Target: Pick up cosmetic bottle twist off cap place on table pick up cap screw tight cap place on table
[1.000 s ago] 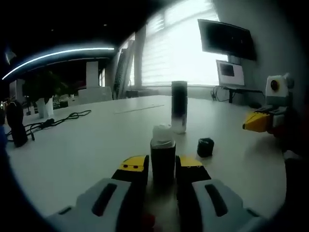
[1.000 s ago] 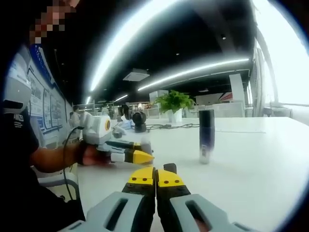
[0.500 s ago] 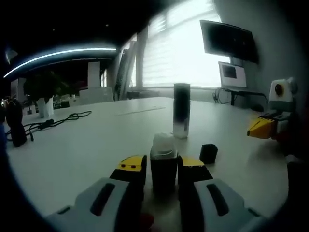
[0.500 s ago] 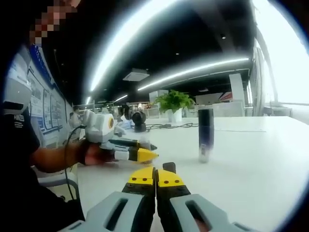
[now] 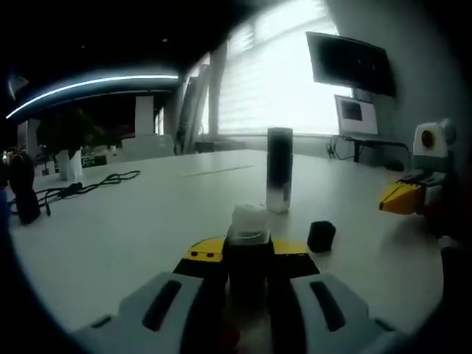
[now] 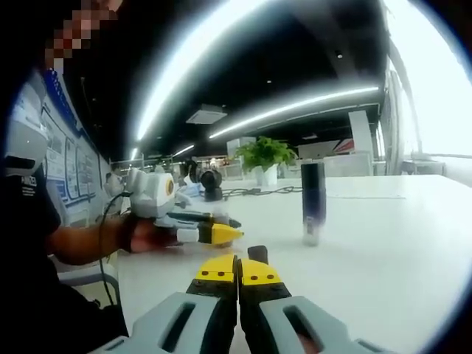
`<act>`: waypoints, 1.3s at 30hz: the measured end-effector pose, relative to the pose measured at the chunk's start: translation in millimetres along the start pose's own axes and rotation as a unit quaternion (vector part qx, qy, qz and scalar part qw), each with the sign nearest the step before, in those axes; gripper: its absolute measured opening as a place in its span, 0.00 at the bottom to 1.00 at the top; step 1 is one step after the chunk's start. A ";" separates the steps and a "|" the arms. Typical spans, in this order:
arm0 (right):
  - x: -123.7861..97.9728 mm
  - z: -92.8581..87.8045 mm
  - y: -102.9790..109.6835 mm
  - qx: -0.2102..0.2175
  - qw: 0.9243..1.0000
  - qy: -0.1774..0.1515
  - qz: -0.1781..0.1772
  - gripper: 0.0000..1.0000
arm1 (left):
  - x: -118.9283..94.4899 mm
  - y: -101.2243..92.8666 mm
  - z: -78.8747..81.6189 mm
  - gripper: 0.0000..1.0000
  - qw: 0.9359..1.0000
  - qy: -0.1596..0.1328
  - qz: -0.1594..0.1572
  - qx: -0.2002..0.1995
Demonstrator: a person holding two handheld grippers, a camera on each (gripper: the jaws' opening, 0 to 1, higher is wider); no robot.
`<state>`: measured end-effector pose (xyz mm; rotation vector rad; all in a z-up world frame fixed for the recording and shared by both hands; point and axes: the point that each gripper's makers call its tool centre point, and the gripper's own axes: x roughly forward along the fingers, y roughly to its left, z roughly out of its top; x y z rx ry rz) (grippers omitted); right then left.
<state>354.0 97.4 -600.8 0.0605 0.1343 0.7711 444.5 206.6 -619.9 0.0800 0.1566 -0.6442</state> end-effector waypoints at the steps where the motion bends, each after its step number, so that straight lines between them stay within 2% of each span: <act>1: 0.1 -0.2 0.0 0.000 1.000 0.001 0.000 0.00 | 0.3 0.7 0.4 0.11 1.000 -0.001 0.002 0.003; 13: -1.2 2.8 -0.2 -0.002 1.000 -0.002 -0.002 0.00 | -0.7 -1.3 7.0 0.10 1.000 -0.017 -0.008 0.013; 18: -2.5 3.8 -3.9 -0.004 1.000 -0.002 -0.010 0.00 | -5.4 -5.1 9.6 0.10 0.999 -0.024 -0.024 -0.001; 39: 1.3 7.7 -3.4 -0.029 0.999 -0.001 -0.015 0.00 | -29.8 -28.3 20.3 0.10 0.995 -0.034 -0.096 -0.006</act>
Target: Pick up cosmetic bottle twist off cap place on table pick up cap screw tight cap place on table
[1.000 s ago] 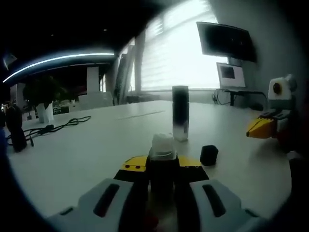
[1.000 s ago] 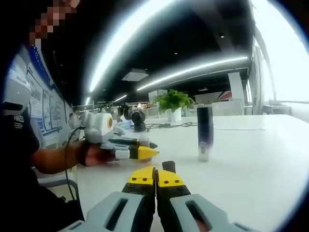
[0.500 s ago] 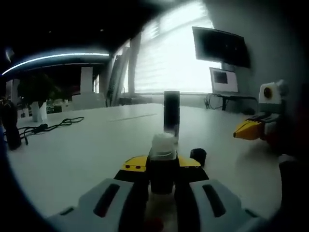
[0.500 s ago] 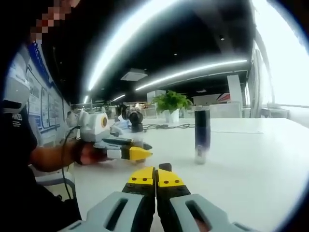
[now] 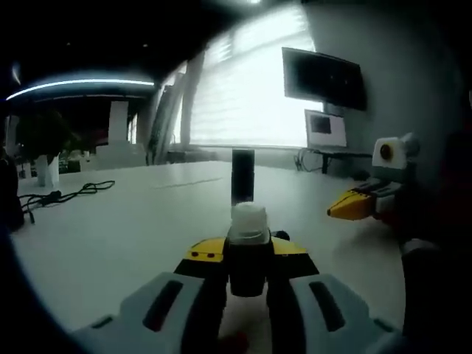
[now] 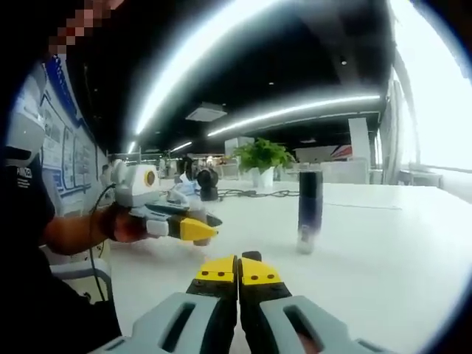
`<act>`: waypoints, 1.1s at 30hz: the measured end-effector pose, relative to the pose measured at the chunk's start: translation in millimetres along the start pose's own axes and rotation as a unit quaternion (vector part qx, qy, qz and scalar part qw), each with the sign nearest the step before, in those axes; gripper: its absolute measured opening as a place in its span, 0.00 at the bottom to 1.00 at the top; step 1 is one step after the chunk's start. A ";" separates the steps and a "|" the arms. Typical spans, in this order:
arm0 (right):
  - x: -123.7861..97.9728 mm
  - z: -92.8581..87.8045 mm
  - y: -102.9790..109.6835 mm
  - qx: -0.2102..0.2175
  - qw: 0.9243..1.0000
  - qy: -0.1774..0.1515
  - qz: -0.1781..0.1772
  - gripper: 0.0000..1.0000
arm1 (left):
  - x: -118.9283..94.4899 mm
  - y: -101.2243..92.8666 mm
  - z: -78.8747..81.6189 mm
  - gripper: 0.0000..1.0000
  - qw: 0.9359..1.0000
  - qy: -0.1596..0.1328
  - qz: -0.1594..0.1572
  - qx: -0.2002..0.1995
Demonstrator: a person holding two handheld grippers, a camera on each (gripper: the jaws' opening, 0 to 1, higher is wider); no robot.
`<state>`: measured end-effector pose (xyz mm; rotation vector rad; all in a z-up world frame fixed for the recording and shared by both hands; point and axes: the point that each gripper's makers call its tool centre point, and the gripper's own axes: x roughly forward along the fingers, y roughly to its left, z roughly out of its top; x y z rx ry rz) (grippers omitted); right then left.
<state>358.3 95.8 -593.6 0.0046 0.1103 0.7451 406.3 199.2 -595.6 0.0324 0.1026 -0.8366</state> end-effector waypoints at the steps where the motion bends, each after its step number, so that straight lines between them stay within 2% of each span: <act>1: 0.2 0.6 0.0 -0.001 1.000 -0.001 0.000 0.00 | -0.9 -0.5 0.7 0.10 1.000 -0.001 -0.001 0.000; 6: 3.0 2.4 1.4 -0.003 1.000 -0.002 0.002 0.00 | -6.8 -5.0 5.1 0.10 1.000 -0.008 -0.014 -0.003; 13: 6.5 4.1 2.7 -0.009 1.000 -0.002 0.004 0.00 | -13.1 -9.9 7.0 0.10 0.999 -0.006 -0.028 0.014; 20: 8.3 2.7 4.2 -0.014 1.000 0.003 0.005 0.00 | -22.3 -13.2 11.8 0.10 0.999 -0.020 -0.043 0.002; 28: 9.0 0.6 4.6 -0.015 1.000 0.008 0.005 0.00 | -35.8 -26.2 23.0 0.10 0.996 -0.034 -0.080 -0.001; 33: 11.5 0.0 5.6 -0.011 1.000 0.007 0.007 0.00 | -39.1 -29.3 24.1 0.10 0.996 -0.031 -0.082 0.013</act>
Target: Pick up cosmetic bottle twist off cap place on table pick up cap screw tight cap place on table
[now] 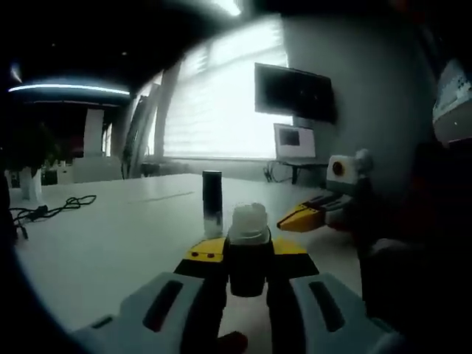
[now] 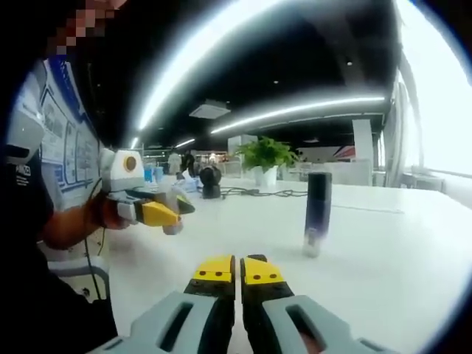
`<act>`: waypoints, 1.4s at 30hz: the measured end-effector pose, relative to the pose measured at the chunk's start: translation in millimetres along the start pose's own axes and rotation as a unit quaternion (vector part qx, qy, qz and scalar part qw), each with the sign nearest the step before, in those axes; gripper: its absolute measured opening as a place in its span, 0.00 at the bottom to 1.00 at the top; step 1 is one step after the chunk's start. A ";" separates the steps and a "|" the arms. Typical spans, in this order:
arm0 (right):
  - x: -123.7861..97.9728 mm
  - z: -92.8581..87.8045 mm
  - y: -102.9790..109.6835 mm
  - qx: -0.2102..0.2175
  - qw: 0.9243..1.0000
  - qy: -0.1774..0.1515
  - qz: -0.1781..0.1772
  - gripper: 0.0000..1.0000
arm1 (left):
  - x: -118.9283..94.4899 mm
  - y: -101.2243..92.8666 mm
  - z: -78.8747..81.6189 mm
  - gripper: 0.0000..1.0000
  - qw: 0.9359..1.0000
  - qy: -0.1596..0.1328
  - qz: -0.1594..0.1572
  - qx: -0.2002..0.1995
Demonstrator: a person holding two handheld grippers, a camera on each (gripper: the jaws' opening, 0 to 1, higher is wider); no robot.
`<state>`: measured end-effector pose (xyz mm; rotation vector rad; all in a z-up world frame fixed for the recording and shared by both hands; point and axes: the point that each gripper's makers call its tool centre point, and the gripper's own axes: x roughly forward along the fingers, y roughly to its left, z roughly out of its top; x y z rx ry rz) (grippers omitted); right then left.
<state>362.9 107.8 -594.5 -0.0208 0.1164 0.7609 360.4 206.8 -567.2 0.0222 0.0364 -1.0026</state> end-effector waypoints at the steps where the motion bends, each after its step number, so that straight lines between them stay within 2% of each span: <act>1: 0.4 0.0 0.0 0.000 1.000 0.000 0.000 0.00 | -0.6 -0.4 -0.1 0.10 1.000 0.000 -0.001 -0.001; 8: 3.3 1.4 -0.3 -0.007 1.000 0.001 -0.002 0.02 | -2.8 -1.5 -2.0 0.10 1.000 0.001 -0.002 -0.008; 16: 12.1 -3.9 -10.2 -0.025 0.999 0.014 -0.018 0.08 | -3.7 -1.4 -0.2 0.10 1.000 -0.004 -0.001 -0.009; 36: 42.9 -21.1 -11.6 -0.047 0.998 0.052 -0.002 0.20 | -5.9 -5.1 0.5 0.10 1.000 -0.003 -0.004 0.000; 42: 52.4 -27.3 -11.8 -0.055 0.996 0.068 0.002 0.20 | -6.0 -4.7 -2.2 0.10 1.000 -0.001 -0.003 -0.004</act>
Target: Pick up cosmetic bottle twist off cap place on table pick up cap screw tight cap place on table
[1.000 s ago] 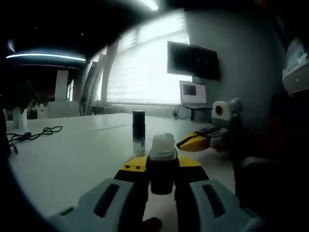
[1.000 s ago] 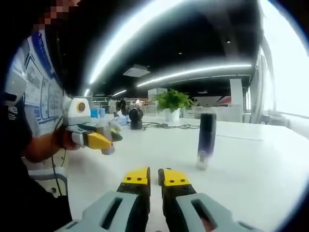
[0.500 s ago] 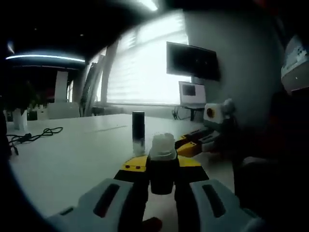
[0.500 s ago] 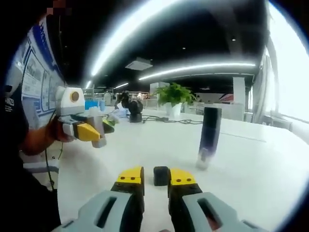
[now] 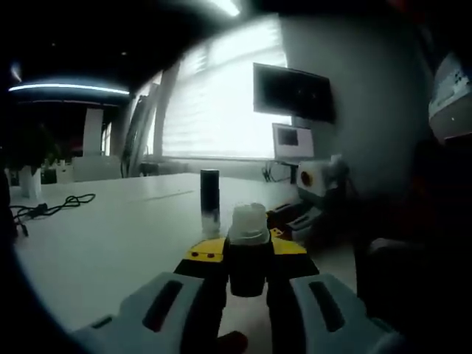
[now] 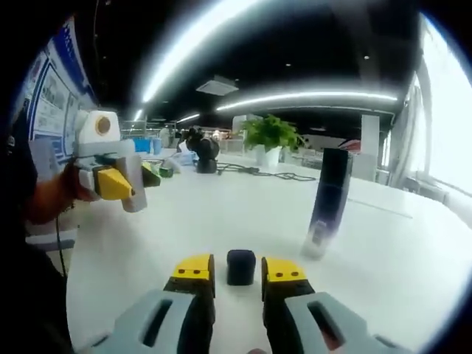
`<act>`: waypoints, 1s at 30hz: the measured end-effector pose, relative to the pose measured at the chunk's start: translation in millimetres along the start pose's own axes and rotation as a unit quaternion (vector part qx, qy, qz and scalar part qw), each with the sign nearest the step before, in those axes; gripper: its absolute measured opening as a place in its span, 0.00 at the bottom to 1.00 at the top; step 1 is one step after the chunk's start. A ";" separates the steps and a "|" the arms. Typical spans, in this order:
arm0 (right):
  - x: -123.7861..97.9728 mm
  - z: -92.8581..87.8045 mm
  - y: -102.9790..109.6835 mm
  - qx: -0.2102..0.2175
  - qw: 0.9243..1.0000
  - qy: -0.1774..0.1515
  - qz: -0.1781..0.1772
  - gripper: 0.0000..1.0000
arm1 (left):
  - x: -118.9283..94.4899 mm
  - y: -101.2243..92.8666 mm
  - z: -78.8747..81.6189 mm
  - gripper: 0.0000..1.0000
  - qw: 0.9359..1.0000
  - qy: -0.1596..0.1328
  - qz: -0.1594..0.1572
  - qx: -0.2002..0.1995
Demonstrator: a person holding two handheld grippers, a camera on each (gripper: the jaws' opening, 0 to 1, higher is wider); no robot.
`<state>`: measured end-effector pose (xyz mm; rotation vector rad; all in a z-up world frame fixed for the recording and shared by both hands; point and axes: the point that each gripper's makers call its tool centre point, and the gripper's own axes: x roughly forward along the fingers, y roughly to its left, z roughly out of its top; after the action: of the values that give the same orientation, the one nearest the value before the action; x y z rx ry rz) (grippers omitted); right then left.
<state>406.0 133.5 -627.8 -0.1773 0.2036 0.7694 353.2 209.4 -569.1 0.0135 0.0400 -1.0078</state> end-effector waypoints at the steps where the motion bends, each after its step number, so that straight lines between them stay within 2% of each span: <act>1: 0.8 0.4 0.1 -0.001 1.000 0.000 0.001 0.20 | 0.1 0.0 -0.8 0.10 1.000 0.001 0.000 0.001; 18: 11.7 -4.3 5.2 -0.018 0.999 0.027 0.008 0.15 | 0.1 0.4 -2.9 0.10 1.000 0.009 0.000 0.001; 30: 8.5 -3.2 4.5 -0.010 1.000 0.019 0.008 0.11 | 0.1 1.3 -5.8 0.10 1.000 0.011 0.003 -0.001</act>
<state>408.4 141.6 -633.4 -0.2092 0.2336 0.7840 354.2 210.2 -575.0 0.0234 0.0611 -1.0020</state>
